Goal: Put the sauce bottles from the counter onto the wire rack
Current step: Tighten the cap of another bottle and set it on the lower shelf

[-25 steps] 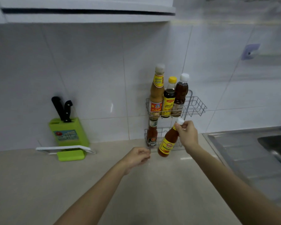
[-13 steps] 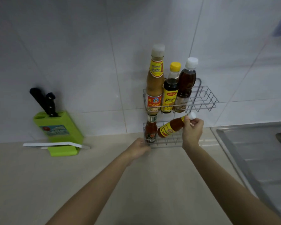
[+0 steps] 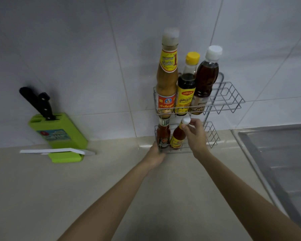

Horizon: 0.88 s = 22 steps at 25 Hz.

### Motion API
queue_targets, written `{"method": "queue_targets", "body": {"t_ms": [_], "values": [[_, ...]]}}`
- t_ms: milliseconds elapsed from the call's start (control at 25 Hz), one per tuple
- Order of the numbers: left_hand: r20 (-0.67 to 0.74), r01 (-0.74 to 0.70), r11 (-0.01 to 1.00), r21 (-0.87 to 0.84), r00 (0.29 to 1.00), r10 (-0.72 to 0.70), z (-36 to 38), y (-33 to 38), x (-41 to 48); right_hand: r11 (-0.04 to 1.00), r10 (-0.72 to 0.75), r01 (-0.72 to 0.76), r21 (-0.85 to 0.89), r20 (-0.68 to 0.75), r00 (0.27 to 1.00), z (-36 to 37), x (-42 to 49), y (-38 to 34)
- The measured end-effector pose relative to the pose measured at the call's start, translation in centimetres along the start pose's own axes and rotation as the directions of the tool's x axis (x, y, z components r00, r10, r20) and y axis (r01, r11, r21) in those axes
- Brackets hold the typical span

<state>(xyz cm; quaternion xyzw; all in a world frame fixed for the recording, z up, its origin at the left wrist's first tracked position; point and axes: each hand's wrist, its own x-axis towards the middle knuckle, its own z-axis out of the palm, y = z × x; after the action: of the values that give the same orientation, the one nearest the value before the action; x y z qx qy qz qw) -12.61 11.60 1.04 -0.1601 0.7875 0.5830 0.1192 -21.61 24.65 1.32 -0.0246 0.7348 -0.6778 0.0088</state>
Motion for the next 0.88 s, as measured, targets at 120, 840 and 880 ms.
{"method": "queue_targets", "body": {"t_ms": [120, 840, 880], "values": [[-0.011, 0.032, 0.999, 0.031, 0.999, -0.031, 0.0, -0.1, 0.3, 1.000, -0.007, 0.010, -0.024, 0.106, 0.994, 0.2, 0.1, 0.5], [0.071, 0.073, 0.989, 0.131, 0.994, -0.083, -0.5, -2.0, 1.9, 0.987, 0.089, -0.058, -0.153, 0.208, 0.974, -0.3, 2.2, -0.1], [0.067, 0.074, 0.988, 0.136, 0.994, -0.084, -0.5, -2.1, 1.9, 0.986, 0.098, -0.064, -0.154, 0.222, 0.970, -0.4, 2.3, 0.1]]}}
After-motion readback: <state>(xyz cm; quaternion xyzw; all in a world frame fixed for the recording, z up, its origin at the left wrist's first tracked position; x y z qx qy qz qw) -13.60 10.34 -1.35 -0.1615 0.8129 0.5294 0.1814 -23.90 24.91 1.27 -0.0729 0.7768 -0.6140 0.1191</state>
